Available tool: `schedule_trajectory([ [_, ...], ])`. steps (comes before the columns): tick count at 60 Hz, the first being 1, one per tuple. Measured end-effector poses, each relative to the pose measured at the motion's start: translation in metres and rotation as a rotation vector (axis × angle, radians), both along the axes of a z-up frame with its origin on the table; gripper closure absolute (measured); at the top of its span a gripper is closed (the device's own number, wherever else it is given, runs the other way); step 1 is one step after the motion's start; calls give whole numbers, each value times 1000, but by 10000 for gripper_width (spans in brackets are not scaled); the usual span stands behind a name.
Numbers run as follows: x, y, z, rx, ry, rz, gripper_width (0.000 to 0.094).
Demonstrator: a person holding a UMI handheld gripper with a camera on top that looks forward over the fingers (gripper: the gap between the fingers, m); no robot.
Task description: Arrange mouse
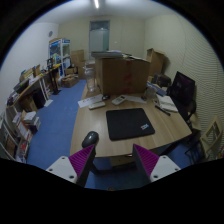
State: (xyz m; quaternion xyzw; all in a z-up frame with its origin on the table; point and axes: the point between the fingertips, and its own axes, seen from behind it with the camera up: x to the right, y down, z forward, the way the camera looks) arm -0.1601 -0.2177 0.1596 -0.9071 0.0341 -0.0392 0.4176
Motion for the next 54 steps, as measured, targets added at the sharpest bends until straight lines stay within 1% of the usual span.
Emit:
schedule_trajectory([
  [13, 4, -13, 1, -12, -106, 9, 166],
  [23, 7, -22, -4, -20, -50, -46, 170],
  [27, 12, -23, -5, -15, -56, -54, 170],
  [39, 22, -36, -27, -41, -26, -80, 168],
  [42, 20, -35, -33, -40, -23, -70, 169],
  [46, 11, -37, -46, -32, -6, -30, 166],
  [51, -11, -31, -63, -29, 26, 41, 138],
  [54, -27, -24, -74, -8, 50, 86, 118],
])
